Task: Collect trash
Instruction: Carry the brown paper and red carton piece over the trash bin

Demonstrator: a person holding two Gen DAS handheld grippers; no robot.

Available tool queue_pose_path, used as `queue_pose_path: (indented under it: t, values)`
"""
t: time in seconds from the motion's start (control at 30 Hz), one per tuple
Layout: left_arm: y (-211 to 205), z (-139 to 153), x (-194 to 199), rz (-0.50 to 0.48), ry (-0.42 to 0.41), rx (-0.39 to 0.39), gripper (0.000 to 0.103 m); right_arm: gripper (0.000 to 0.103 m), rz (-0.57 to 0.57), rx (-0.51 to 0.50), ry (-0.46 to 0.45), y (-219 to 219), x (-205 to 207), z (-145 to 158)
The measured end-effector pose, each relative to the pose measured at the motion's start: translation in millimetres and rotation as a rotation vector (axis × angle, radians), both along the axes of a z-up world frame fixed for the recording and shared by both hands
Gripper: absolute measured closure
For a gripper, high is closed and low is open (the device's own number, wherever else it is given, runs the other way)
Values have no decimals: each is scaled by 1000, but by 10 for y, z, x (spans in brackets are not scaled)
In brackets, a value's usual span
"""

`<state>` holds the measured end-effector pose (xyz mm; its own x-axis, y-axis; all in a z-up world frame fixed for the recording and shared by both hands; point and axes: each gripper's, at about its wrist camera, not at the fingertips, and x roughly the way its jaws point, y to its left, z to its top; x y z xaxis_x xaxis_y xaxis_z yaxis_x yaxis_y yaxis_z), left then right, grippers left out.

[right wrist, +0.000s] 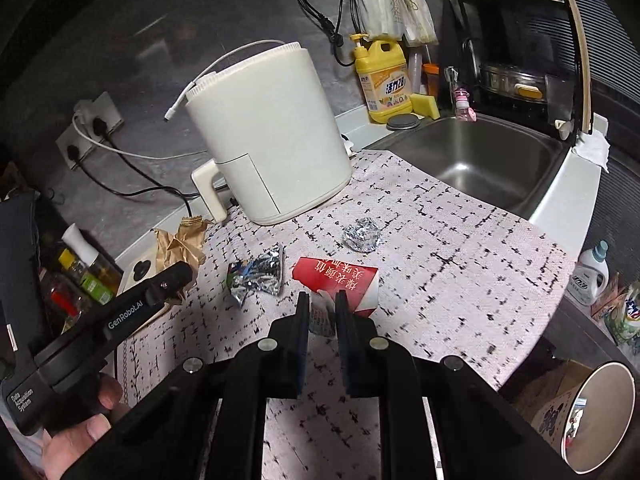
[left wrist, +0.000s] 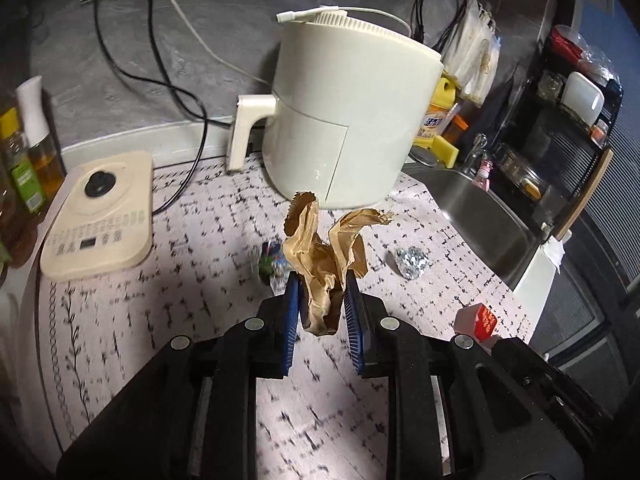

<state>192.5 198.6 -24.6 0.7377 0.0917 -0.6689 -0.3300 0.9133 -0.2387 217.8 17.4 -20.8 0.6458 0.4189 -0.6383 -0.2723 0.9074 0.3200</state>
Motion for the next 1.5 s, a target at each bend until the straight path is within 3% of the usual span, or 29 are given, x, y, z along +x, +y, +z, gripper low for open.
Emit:
queue_pose_path:
  t: [0.33, 0.63, 1.5]
  values:
    - [-610, 120, -323, -34, -15, 29, 81, 90, -29, 10, -23, -623, -329, 110]
    - [-1195, 98, -296, -127, -14, 21, 81, 90, -140, 6, -21, -1263, -511, 91]
    - [-3634, -427, 331, -745, 80, -11, 81, 89, -763, -12, 79, -3323, -1074, -371]
